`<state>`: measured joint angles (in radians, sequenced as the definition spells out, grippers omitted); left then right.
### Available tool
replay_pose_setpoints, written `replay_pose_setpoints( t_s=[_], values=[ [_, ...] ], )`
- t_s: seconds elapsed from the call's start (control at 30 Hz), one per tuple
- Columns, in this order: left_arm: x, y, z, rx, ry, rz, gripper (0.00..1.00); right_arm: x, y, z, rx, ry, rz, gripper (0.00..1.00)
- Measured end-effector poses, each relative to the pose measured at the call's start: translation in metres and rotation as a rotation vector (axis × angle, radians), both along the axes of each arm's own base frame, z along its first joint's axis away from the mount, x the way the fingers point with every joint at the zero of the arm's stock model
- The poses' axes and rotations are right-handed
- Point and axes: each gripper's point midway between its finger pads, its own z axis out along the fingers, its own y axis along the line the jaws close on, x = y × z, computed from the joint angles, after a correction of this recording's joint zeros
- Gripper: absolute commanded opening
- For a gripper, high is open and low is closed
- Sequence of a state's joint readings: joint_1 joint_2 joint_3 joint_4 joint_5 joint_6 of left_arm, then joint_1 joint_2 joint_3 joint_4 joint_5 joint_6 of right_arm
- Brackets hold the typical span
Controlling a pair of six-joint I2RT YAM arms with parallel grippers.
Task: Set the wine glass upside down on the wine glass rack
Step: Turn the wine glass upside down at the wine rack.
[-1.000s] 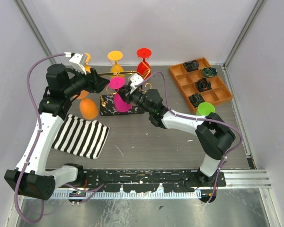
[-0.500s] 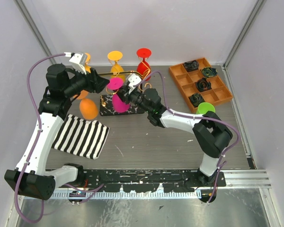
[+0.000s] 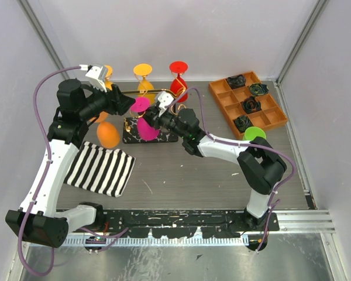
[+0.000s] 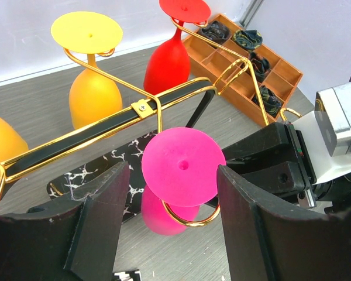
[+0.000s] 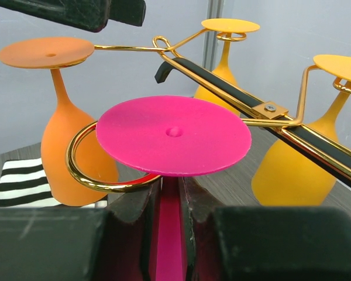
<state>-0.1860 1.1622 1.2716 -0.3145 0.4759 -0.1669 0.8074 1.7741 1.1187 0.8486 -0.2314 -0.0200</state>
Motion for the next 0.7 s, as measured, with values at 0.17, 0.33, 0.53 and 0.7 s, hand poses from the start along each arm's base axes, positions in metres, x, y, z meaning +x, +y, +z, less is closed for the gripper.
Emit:
replay_pose_setpoints(
  t_s=[0.17, 0.33, 0.53, 0.7],
  values=[
    [0.000, 0.000, 0.000, 0.002, -0.001, 0.002, 0.68, -0.002, 0.001, 0.001, 0.000, -0.006, 0.019, 0.08],
    [0.001, 0.001, 0.000, 0.003, -0.001, 0.005, 0.68, -0.005, 0.002, 0.001, -0.001, -0.011, 0.037, 0.13],
    [0.001, 0.001, 0.000, 0.003, -0.001, 0.006, 0.68, -0.009, 0.005, 0.001, -0.001, -0.020, 0.068, 0.16],
    [0.001, 0.001, -0.001, 0.004, 0.001, 0.006, 0.68, -0.017, 0.009, 0.001, -0.004, -0.027, 0.115, 0.17]
  ],
)
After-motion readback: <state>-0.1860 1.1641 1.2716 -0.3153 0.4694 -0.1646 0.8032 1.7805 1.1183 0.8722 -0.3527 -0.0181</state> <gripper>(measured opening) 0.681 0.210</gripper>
